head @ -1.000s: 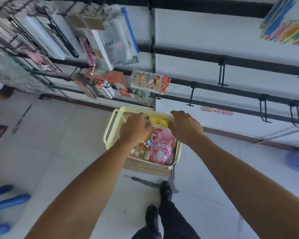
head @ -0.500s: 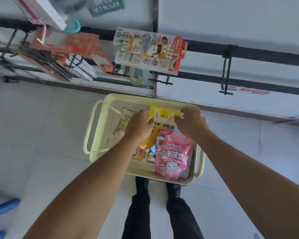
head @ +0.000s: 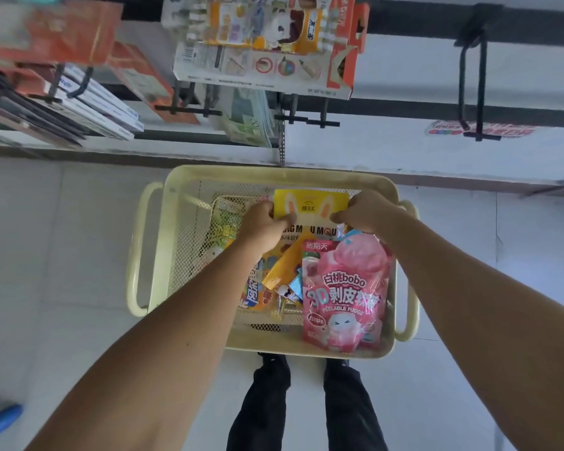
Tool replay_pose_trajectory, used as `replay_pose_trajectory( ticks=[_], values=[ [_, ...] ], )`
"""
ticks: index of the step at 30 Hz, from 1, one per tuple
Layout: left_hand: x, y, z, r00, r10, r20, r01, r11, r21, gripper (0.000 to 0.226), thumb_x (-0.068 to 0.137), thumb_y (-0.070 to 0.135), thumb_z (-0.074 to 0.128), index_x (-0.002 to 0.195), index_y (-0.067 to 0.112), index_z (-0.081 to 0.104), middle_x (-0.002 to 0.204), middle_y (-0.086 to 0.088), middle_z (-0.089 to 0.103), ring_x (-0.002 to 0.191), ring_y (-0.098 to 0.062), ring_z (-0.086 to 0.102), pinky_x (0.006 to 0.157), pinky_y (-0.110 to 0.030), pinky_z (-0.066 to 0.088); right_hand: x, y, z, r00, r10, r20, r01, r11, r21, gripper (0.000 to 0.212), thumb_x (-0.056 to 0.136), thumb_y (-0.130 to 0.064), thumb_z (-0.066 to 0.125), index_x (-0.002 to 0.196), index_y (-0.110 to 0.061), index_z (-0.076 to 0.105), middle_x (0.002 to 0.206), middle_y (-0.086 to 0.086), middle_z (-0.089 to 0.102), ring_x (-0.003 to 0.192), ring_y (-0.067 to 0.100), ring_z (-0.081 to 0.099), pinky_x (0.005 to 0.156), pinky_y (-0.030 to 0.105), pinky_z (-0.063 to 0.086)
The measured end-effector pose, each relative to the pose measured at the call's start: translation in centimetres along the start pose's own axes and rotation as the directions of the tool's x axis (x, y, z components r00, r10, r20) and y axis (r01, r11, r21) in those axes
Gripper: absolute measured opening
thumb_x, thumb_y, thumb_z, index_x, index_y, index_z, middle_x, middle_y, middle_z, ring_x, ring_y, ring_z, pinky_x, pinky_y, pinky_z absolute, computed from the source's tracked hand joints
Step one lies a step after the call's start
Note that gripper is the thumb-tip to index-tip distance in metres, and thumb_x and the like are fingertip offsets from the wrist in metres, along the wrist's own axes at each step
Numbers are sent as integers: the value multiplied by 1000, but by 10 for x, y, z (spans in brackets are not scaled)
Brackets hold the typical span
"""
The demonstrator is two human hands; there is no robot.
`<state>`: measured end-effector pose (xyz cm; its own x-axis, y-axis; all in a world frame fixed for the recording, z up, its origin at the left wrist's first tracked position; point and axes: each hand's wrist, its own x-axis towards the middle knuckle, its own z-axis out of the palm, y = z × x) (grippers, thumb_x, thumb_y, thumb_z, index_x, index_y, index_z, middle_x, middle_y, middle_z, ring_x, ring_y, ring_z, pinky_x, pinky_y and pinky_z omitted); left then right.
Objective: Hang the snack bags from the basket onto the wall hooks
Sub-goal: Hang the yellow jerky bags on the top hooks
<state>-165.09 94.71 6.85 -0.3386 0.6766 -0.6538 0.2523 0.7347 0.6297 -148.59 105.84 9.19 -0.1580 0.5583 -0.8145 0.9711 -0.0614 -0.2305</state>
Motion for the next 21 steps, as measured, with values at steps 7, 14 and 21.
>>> replay_pose_trajectory(
  ticks=[7, 14, 21],
  values=[
    [-28, 2, -23, 986, 161, -47, -162, 986, -39, 24, 93, 26, 70, 113, 13, 71, 99, -2, 73, 77, -12, 65, 66, -21, 50, -23, 1, -7, 978, -192, -80, 197, 978, 62, 24, 88, -35, 73, 78, -14, 67, 64, 1, 55, 55, 13, 49, 53, 24, 39],
    [-93, 30, -50, 950, 271, -156, -267, 963, 42, 19, 89, 25, 74, 77, 29, 60, 74, 9, 65, 66, -12, 60, 58, -17, 42, -84, -2, -22, 908, -343, -242, 372, 925, 84, 25, 84, -38, 76, 66, -36, 59, 81, -8, 70, 73, 14, 59, 65, 30, 49],
    [-191, 81, -71, 912, 321, -255, -356, 929, -101, 29, 95, 39, 66, 96, 10, 66, 89, -5, 73, 87, -24, 69, 78, -44, 53, -188, 4, -52, 831, -522, -190, 552, 818, 166, 19, 94, -35, 66, 92, -17, 62, 88, 1, 69, 74, 17, 60, 62, 29, 46]
  ],
)
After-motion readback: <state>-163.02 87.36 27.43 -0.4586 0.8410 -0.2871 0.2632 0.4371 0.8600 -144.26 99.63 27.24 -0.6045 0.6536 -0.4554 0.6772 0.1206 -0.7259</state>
